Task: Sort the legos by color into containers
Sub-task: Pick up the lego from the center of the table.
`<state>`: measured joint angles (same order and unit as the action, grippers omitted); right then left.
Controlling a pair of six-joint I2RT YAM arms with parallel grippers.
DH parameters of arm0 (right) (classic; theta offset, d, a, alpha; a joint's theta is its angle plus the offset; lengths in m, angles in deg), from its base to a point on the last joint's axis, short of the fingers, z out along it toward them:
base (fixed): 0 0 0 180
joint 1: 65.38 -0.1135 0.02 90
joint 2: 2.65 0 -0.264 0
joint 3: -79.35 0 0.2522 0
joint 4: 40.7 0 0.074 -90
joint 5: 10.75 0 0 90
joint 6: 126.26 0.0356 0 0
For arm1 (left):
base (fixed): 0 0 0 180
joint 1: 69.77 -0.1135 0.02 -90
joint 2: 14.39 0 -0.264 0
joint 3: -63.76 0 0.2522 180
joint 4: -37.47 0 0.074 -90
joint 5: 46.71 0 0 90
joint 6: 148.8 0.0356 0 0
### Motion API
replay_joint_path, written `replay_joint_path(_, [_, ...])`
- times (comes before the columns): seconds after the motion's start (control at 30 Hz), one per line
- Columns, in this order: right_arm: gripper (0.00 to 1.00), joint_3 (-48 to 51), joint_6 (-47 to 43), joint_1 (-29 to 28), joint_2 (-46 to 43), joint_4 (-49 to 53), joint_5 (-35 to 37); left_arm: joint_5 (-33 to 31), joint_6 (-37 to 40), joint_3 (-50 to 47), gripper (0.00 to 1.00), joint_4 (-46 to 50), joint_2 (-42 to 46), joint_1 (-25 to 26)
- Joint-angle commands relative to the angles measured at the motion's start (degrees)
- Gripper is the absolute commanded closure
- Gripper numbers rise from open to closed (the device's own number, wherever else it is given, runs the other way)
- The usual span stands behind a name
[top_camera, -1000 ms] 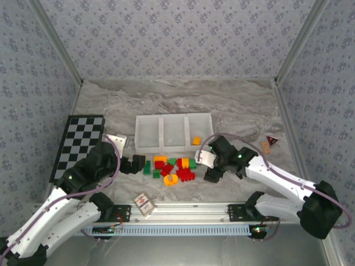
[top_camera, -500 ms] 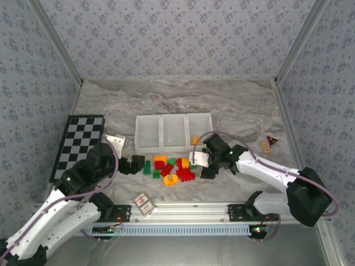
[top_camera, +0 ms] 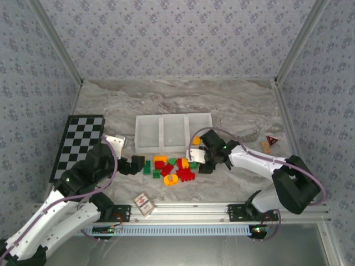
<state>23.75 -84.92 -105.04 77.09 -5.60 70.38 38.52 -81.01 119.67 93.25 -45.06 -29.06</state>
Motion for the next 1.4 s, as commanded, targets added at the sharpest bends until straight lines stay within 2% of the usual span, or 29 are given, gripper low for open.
replay_joint_path(0.0, [0.33,-1.8,-2.8,0.7,1.4,-0.2,-1.6,-0.6,-0.6,0.0,0.00,0.0,0.7,0.7])
replay_joint_path(1.13, [0.48,-2.7,-6.6,1.5,7.0,-1.7,1.6,-2.8,-0.7,0.2,0.00,0.7,1.4,3.0])
replay_joint_path(1.37, [0.57,-3.0,-6.8,1.1,6.8,0.0,2.1,-3.8,-0.8,0.3,0.00,1.0,2.0,4.0])
